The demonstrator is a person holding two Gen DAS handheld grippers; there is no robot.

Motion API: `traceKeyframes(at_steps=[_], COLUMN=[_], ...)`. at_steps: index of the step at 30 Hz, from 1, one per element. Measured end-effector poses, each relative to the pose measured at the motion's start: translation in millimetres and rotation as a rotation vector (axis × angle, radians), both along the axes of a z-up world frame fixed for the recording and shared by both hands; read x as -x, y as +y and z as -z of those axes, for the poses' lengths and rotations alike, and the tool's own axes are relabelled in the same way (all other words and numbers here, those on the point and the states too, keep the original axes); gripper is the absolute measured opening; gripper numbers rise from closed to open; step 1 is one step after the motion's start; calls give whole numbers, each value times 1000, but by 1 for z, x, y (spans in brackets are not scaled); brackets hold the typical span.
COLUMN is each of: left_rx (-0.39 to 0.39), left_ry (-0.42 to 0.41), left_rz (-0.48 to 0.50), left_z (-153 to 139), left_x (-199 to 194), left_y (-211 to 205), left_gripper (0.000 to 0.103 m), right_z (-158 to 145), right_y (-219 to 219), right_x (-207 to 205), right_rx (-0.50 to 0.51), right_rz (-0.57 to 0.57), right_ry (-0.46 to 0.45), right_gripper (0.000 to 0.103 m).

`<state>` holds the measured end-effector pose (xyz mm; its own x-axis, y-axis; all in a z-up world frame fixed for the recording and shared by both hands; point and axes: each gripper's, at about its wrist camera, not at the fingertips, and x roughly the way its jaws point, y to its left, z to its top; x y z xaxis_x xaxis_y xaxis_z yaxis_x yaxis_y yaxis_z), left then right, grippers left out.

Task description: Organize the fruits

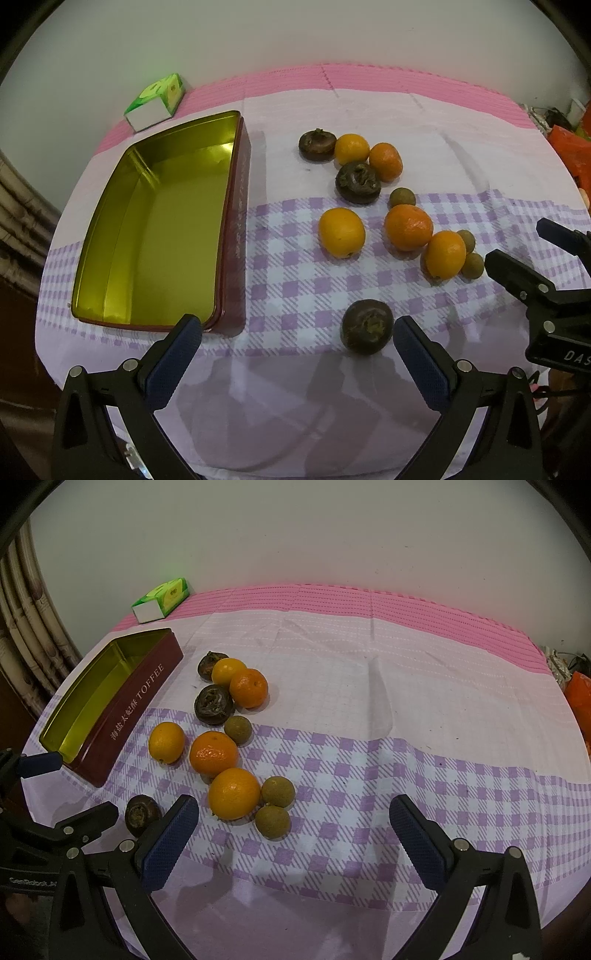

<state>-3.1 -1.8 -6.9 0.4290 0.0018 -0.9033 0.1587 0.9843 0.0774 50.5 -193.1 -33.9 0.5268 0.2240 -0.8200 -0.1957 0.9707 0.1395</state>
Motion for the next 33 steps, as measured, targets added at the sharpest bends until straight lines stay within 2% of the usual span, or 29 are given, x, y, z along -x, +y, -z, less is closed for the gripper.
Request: traceKeyframes(at_steps=[33], left_rx=[-10], left_ry=[-2], left_rz=[-6], left_z=[1], left_x=[0], left_y=[4], left_gripper=[103], right_z=[2], right_y=[3], right_x=[0], right_rx=[5], right_rz=[-6], right_ry=[7], right_gripper=[101])
